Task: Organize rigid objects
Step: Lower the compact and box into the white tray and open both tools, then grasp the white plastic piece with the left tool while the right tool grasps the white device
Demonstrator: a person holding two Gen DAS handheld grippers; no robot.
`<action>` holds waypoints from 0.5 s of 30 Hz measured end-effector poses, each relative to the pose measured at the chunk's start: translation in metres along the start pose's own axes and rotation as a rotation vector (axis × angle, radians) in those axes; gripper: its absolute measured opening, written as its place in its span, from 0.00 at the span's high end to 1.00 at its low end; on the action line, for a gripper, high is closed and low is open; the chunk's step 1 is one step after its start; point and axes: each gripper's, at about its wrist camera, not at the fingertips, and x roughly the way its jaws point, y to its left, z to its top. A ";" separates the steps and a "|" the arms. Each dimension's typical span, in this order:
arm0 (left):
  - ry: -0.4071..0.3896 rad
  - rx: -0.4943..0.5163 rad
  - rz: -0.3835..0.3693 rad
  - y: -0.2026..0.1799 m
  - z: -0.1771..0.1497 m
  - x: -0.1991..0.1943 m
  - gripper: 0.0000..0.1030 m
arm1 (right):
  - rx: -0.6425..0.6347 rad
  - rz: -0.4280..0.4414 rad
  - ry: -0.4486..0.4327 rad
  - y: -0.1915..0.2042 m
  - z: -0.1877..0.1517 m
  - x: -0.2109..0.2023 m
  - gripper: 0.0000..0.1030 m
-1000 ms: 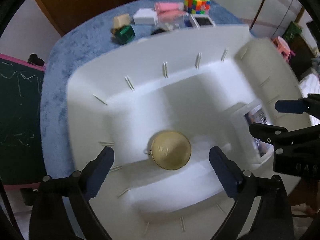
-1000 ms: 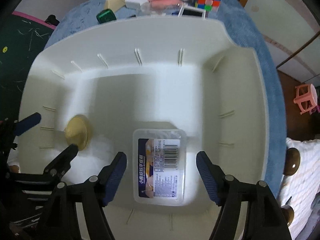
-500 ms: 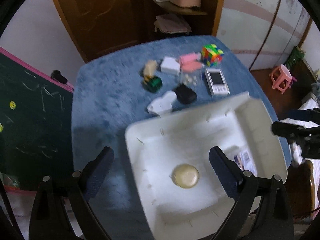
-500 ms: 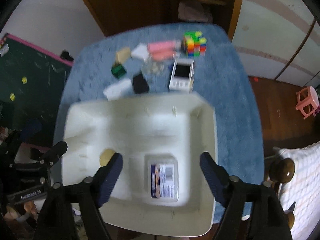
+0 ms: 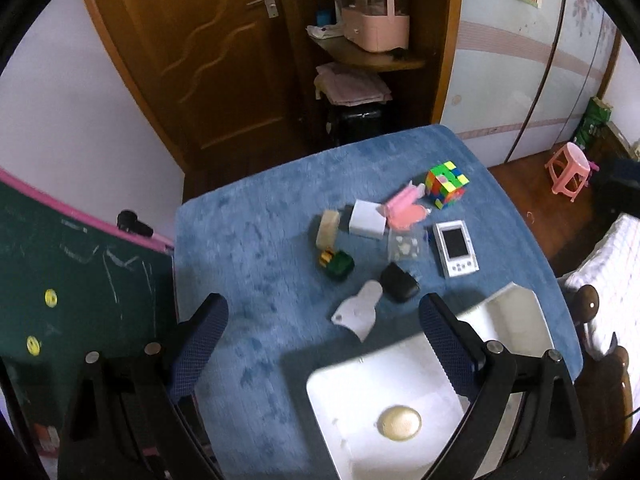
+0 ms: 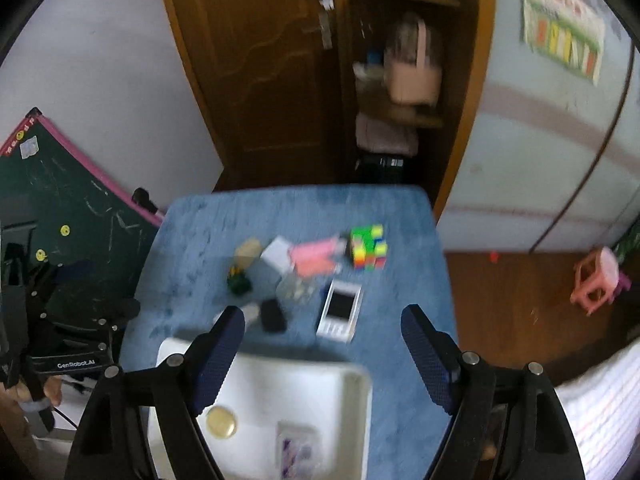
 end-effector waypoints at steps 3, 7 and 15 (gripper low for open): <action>0.037 0.004 -0.011 0.001 0.012 0.021 0.06 | -0.019 -0.004 0.022 -0.002 0.024 0.010 0.21; 0.093 0.005 -0.022 0.003 0.019 0.054 0.06 | -0.019 -0.027 0.085 -0.005 0.040 0.036 0.21; 0.210 0.042 -0.061 -0.002 0.017 0.122 0.06 | 0.108 -0.047 0.195 -0.029 0.046 0.118 0.21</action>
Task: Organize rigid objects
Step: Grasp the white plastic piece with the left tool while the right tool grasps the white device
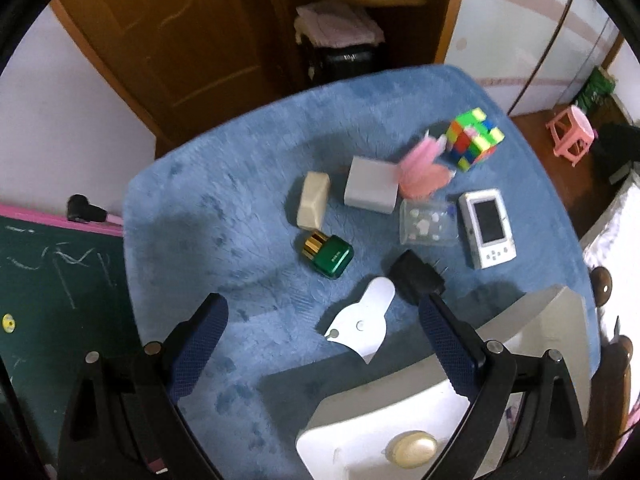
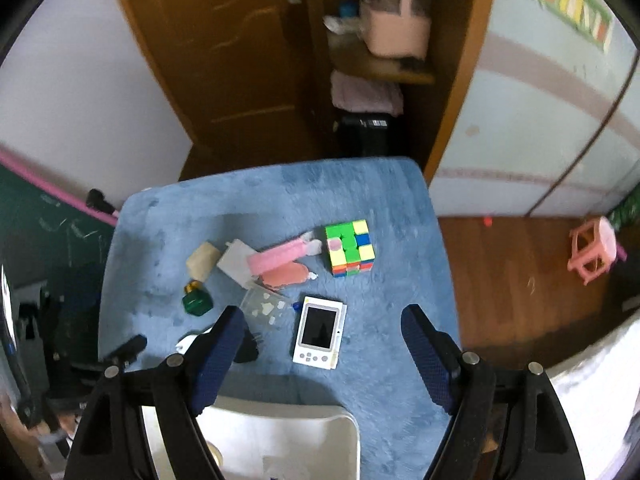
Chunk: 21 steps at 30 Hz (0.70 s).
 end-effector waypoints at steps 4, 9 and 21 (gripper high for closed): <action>0.049 0.015 -0.026 -0.001 0.002 0.025 0.06 | 0.040 -0.013 0.045 -0.007 0.000 0.039 0.21; 0.128 0.031 -0.060 -0.002 0.001 0.056 0.06 | 0.065 -0.007 0.135 -0.010 -0.007 0.086 0.21; 0.289 0.092 -0.076 -0.011 -0.014 0.103 0.06 | 0.136 0.004 0.342 -0.014 -0.028 0.171 0.21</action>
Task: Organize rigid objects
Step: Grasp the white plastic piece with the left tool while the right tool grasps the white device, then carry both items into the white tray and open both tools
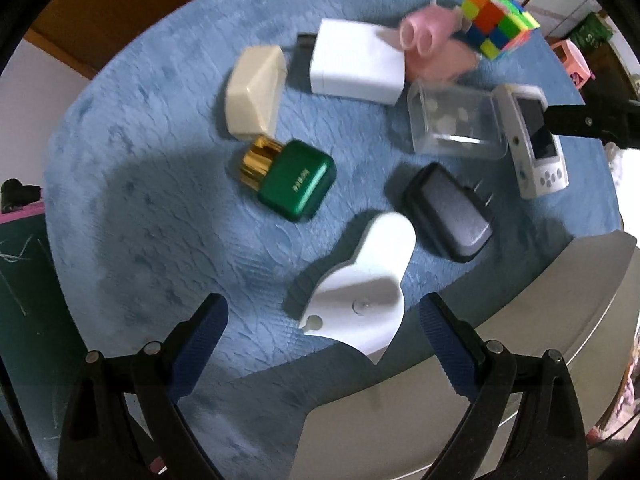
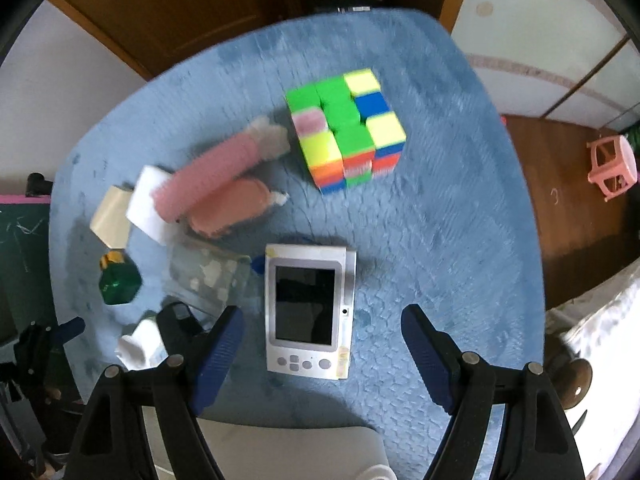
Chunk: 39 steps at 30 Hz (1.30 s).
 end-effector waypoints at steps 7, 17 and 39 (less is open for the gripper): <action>0.038 0.039 0.010 -0.007 -0.006 0.013 0.06 | 0.032 0.020 0.058 -0.006 -0.001 0.017 0.21; 0.069 0.039 0.048 -0.008 -0.003 0.037 0.07 | 0.041 -0.030 0.116 0.008 -0.003 0.044 0.21; -0.002 0.064 0.076 -0.050 0.000 0.032 0.41 | -0.019 -0.094 0.117 0.042 -0.010 0.064 0.45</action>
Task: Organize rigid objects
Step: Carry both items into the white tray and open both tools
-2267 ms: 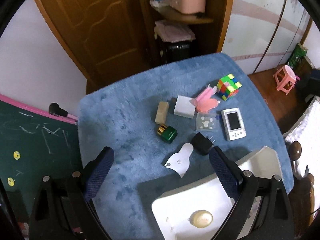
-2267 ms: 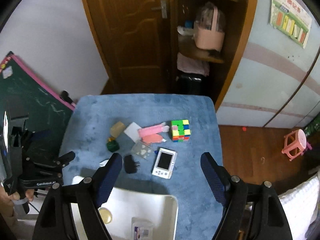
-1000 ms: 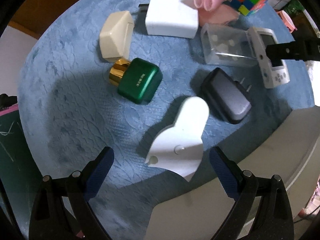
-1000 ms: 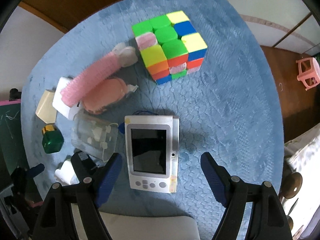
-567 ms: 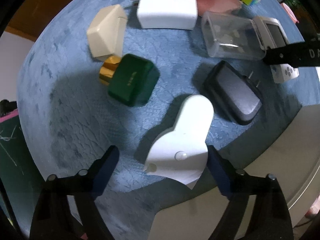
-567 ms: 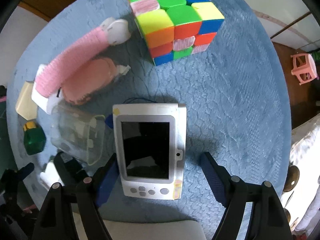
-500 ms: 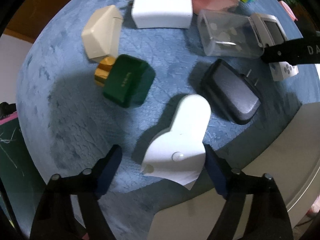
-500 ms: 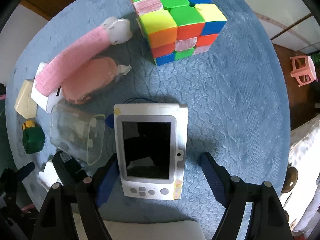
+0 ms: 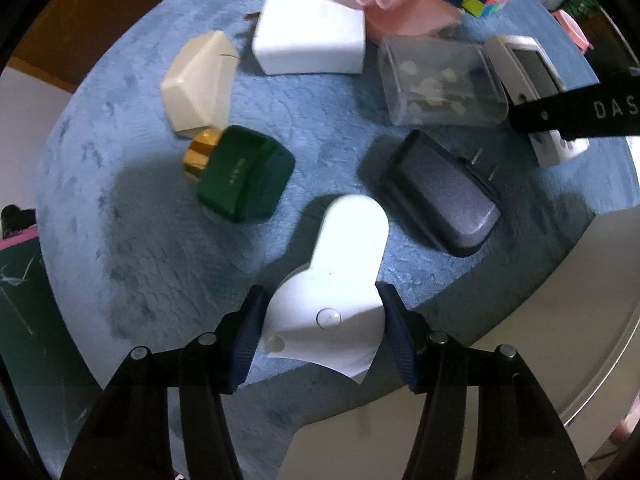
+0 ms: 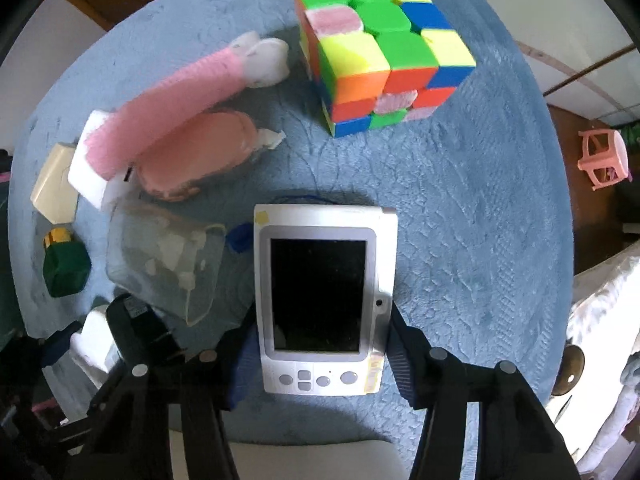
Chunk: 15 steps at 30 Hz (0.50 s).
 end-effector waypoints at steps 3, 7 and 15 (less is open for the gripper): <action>-0.030 -0.030 0.000 0.010 -0.002 -0.011 0.41 | 0.021 0.027 -0.004 -0.005 -0.003 -0.004 0.45; -0.080 -0.063 -0.012 0.015 -0.007 -0.033 0.41 | 0.055 0.082 -0.033 -0.015 -0.009 -0.014 0.45; -0.213 -0.163 -0.027 0.030 -0.022 -0.101 0.41 | 0.076 0.151 -0.139 -0.025 -0.026 -0.068 0.45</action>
